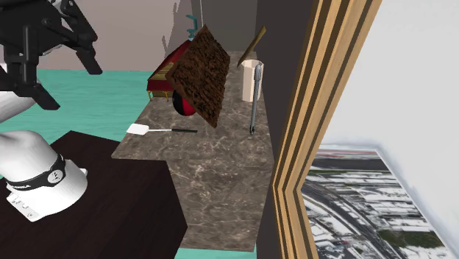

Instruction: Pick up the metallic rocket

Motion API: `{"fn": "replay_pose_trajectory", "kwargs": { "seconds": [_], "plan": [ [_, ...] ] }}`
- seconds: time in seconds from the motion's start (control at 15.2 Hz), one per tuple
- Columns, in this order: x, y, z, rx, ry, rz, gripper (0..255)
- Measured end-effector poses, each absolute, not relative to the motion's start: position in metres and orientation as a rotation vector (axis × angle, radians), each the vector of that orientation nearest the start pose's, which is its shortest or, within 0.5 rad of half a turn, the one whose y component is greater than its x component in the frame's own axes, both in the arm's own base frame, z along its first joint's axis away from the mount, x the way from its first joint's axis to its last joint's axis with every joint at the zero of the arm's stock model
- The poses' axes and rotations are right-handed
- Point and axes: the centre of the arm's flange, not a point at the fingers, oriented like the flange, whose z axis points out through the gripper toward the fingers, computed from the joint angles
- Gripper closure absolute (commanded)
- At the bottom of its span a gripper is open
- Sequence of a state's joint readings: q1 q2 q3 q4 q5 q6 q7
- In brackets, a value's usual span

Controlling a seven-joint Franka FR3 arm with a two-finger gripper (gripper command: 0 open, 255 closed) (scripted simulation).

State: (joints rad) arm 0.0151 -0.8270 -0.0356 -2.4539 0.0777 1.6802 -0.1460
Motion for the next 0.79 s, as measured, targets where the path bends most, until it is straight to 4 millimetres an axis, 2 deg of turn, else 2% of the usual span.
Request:
{"fn": "replay_pose_trajectory", "kwargs": {
  "seconds": [0.07,0.26,0.79],
  "plan": [
    [0.305,-0.001,0.567,-3.035,-0.197,-0.093,0],
    [0.321,0.024,0.565,-3.039,-0.202,-0.080,0],
    [0.375,0.118,0.556,-3.053,-0.220,-0.029,0]
  ]
}}
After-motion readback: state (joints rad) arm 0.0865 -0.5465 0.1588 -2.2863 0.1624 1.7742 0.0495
